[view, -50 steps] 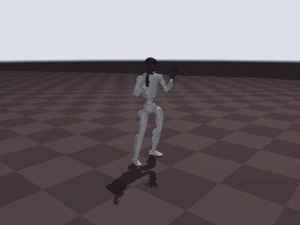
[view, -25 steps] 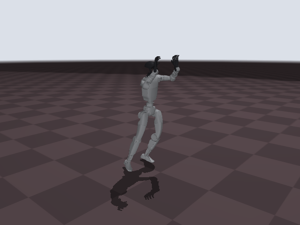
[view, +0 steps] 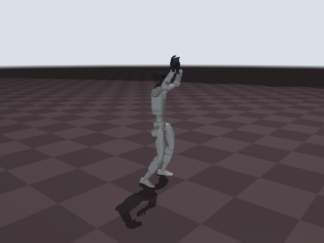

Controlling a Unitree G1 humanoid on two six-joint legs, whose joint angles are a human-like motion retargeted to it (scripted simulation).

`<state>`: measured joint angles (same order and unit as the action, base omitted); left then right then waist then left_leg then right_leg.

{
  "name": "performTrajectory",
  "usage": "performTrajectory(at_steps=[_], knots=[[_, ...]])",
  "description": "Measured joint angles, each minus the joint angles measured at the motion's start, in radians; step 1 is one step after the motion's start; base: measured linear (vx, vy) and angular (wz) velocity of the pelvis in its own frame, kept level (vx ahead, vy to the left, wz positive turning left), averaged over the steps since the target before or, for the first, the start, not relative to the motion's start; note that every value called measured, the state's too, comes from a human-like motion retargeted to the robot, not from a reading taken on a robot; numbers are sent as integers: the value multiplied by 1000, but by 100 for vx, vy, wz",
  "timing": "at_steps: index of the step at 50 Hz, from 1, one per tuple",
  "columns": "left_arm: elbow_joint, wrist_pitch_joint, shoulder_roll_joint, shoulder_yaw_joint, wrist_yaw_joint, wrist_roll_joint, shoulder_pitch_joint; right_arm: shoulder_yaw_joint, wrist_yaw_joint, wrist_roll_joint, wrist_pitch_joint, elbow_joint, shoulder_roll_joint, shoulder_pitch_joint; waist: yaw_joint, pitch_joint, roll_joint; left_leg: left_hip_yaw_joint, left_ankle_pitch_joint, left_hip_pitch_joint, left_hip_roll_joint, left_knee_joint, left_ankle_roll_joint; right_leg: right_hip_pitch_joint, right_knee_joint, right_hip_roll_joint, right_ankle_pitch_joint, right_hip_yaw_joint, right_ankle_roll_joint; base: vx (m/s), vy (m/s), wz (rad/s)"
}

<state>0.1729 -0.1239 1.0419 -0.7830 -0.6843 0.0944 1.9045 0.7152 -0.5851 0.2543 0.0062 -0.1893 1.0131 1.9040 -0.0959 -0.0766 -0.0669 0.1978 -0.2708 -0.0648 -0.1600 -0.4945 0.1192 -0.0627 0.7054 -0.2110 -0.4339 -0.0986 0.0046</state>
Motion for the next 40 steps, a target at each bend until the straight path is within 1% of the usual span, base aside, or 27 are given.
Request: performTrajectory(at_steps=[2, 3, 5, 7, 9, 10, 13, 16, 18, 21, 27, 32, 38, 40], knots=[[-211, -34, -21, 265, -47, 94, -363, -220, 10, 194, -11, 249, 4, -323, -28, 7, 7, 8, 27, 69, 20, 94, -1, 70, -107, -9, 42, -84, 12, 19, 37, -8], [-296, -53, -47, 379, -63, 122, -527, -324, 17, 257, -30, 354, -18, -476, -38, 15, 10, 11, 33, 99, 29, 145, 1, 103, -164, -13, 57, -139, 20, 17, 33, -12], [-434, -87, -138, 570, -73, 152, -809, -497, 29, 314, -82, 540, -68, -754, -68, 47, 19, 18, 31, 137, 44, 232, -2, 153, -259, -25, 72, -269, 38, 14, 30, -13], [-519, -113, -218, 663, -58, 130, -967, -589, 34, 328, -119, 664, -134, -937, -90, 61, 17, 26, 10, 150, 57, 283, -13, 186, -319, -36, 59, -387, 49, 8, 26, -16], [-572, -130, -278, 704, -42, 105, -1053, -633, 31, 337, -139, 741, -188, -1054, -111, 65, 8, 34, -16, 148, 70, 309, -22, 202, -363, -45, 35, -458, 58, 2, 21, -21], [-591, -137, -303, 714, -37, 96, -1082, -645, 27, 342, -146, 766, -210, -1098, -120, 66, 2, 38, -27, 145, 77, 318, -24, 204, -382, -49, 23, -477, 62, -2, 18, -25], [-637, -154, -353, 718, -33, 84, -1129, -675, 6, 350, -155, 811, -268, -1201, -145, 67, -17, 54, -38, 127, 94, 327, 6, 187, -417, -62, 12, -462, 71, -4, 15, -35], [-665, -172, -386, 700, -48, 92, -1157, -693, -22, 339, -165, 822, -318, -1272, -151, 72, -23, 71, -44, 101, 91, 301, 58, 164, -438, -66, 34, -435, 76, -5, 12, -34], [-681, -178, -405, 682, -56, 101, -1171, -700, -43, 329, -170, 823, -343, -1304, -149, 74, -23, 81, -42, 85, 88, 288, 71, 152, -454, -63, 56, -426, 81, -5, 9, -35], [-708, -182, -422, 651, -59, 110, -1192, -699, -66, 320, -176, 819, -372, -1329, -129, 71, -17, 96, -50, 71, 81, 273, 59, 144, -478, -54, 79, -417, 88, -5, 5, -32], [-726, -182, -432, 607, -66, 144, -1208, -690, -87, 322, -192, 807, -408, -1371, -91, 60, -24, 138, -73, 61, 78, 264, 11, 124, -513, -47, 96, -375, 113, -4, 0, -35], [-718, -183, -453, 587, -70, 166, -1229, -678, -104, 315, -211, 808, -412, -1439, -87, 50, -30, 172, -69, 67, 75, 267, 5, 124, -550, -40, 122, -350, 120, -1, -1, -35], [-718, -188, -464, 595, -82, 168, -1268, -671, -118, 306, -225, 814, -389, -1491, -51, 32, -11, 187, -71, 89, 63, 265, -1, 153, -587, -21, 141, -342, 110, 0, -1, -8], [-717, -182, -465, 597, -85, 178, -1279, -672, -120, 305, -229, 818, -387, -1509, -46, 39, -11, 195, -67, 90, 66, 271, -9, 153, -599, -21, 147, -337, 111, 0, 0, 0]])
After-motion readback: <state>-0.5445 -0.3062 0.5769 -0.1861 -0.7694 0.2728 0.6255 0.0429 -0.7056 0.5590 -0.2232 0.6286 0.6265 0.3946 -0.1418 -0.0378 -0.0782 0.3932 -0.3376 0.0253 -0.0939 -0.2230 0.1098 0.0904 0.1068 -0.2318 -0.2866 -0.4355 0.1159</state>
